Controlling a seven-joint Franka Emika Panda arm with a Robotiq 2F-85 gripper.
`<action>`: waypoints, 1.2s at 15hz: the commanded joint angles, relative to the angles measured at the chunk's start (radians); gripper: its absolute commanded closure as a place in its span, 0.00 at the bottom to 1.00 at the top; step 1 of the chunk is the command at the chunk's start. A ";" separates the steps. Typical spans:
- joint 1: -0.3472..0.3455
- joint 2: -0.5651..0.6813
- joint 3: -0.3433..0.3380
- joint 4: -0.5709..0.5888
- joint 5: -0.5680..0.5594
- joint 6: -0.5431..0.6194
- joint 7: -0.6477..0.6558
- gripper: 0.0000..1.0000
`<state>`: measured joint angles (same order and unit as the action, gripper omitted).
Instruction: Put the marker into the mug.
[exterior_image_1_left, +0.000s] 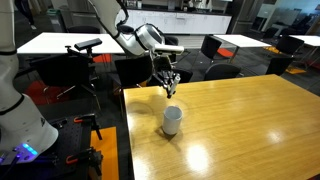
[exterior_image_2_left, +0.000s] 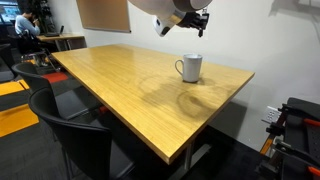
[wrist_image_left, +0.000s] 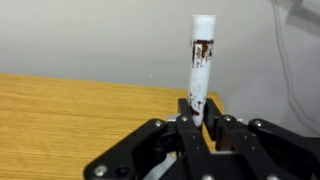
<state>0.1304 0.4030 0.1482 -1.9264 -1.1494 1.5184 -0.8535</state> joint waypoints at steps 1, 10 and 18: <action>0.007 0.040 0.004 0.049 -0.038 0.009 0.017 0.95; 0.004 0.114 0.002 0.069 -0.017 0.018 0.057 0.95; -0.003 0.143 -0.001 0.084 -0.026 0.029 0.061 0.95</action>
<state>0.1360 0.5367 0.1476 -1.8631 -1.1707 1.5311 -0.8136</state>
